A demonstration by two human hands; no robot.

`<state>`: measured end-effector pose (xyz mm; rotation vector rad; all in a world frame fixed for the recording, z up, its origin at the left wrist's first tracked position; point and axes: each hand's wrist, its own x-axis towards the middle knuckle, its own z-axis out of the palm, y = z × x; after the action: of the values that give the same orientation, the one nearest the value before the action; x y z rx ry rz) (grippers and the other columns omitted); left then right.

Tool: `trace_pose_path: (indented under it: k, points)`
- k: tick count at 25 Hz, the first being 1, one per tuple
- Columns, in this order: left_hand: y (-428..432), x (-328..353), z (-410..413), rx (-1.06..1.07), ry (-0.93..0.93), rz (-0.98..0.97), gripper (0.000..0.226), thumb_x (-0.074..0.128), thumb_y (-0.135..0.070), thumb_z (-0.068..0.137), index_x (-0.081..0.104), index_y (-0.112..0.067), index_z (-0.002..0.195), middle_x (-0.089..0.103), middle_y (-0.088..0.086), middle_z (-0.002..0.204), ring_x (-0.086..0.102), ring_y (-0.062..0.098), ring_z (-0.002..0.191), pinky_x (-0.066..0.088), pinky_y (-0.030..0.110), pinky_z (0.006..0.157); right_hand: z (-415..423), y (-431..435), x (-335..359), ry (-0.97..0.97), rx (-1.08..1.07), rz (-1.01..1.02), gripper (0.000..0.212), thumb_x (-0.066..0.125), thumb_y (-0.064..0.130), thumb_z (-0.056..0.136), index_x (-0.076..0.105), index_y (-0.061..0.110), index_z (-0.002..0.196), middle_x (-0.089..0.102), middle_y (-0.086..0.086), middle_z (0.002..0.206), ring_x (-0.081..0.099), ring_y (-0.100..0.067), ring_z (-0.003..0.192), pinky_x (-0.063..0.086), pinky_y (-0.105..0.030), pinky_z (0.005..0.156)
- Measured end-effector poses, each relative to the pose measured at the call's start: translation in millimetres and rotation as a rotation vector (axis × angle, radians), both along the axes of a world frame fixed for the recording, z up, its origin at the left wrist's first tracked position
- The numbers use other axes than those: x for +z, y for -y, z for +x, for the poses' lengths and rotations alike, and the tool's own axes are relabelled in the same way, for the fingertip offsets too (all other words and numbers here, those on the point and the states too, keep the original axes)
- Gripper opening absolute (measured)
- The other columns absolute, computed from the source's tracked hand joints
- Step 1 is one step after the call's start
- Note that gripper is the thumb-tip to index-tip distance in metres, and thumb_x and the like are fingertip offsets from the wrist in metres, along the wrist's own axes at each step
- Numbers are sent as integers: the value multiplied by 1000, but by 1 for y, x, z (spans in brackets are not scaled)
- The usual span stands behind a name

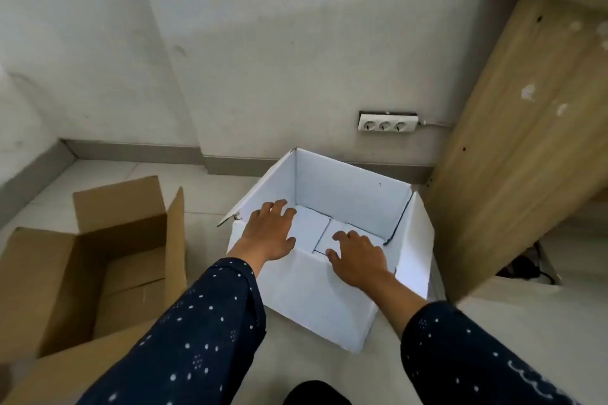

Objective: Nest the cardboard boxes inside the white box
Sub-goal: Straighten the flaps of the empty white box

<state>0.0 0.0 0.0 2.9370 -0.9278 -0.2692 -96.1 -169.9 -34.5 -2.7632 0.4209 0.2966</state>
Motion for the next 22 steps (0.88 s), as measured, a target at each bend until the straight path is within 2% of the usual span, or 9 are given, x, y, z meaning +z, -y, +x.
trace_pose_path:
  k: [3, 5, 7, 9, 11, 13, 16, 18, 22]
  points:
    - [9, -31, 6, 30, -66, 97, 64, 45, -48, 93, 26, -22, 148, 11, 6, 160, 10, 32, 145, 15, 45, 117, -12, -9, -35, -59, -54, -37, 46, 24, 44, 100, 50, 21, 130, 56, -4, 128, 53, -28, 116, 39, -43, 92]
    - [7, -51, 12, 52, -111, 119, 60, 37, -55, 93, 33, -25, 145, 15, 5, 160, 8, 31, 146, 9, 48, 118, -25, -16, -57, -5, -48, -105, 41, 22, 41, 101, 54, 21, 119, 62, -1, 115, 58, -27, 107, 36, -44, 93]
    - [4, -67, 19, 85, -152, 112, 58, 29, -63, 91, 48, -28, 134, 31, 4, 154, 14, 30, 145, 5, 52, 117, -25, -9, -71, 142, -52, -166, 32, 30, 36, 101, 58, 22, 106, 65, 2, 100, 60, -25, 98, 35, -43, 95]
    - [4, -76, 23, 124, -149, 83, 58, 26, -68, 89, 56, -29, 120, 52, 2, 135, 27, 30, 138, 4, 58, 114, -17, 4, -76, 244, -54, -194, 25, 37, 34, 99, 59, 23, 97, 65, 5, 89, 60, -23, 91, 35, -44, 94]
    - [14, -83, 23, 171, -116, 53, 58, 25, -68, 88, 59, -29, 114, 60, 1, 120, 36, 32, 129, 6, 62, 113, -5, 24, -79, 273, -16, -215, 25, 35, 36, 98, 58, 25, 96, 64, 6, 88, 58, -22, 91, 34, -45, 92]
    - [33, -86, 21, 233, -93, 6, 58, 24, -68, 88, 61, -28, 111, 60, 0, 113, 38, 33, 126, 5, 64, 111, 10, 52, -80, 237, 54, -231, 29, 27, 40, 98, 53, 28, 100, 63, 7, 94, 56, -21, 94, 30, -44, 92]
    - [57, -88, 17, 271, -81, -50, 52, 26, -61, 92, 58, -26, 112, 60, 0, 115, 39, 32, 125, 4, 66, 110, 28, 94, -75, 154, 162, -274, 34, 20, 46, 99, 49, 30, 108, 63, 8, 104, 52, -18, 101, 29, -43, 92]
    - [64, -90, 16, 250, -51, -26, 48, 26, -58, 94, 54, -26, 115, 60, -2, 119, 42, 29, 125, 5, 66, 110, 34, 106, -74, 132, 155, -253, 40, 19, 53, 97, 50, 31, 108, 62, 9, 107, 53, -17, 103, 29, -44, 94]
    - [59, -93, 16, 275, 39, 53, 61, 21, -68, 89, 55, -26, 116, 61, -1, 118, 45, 29, 124, 7, 64, 110, 37, 88, -80, 198, 97, -241, 44, 22, 58, 94, 55, 33, 106, 62, 11, 105, 53, -17, 102, 27, -44, 90]
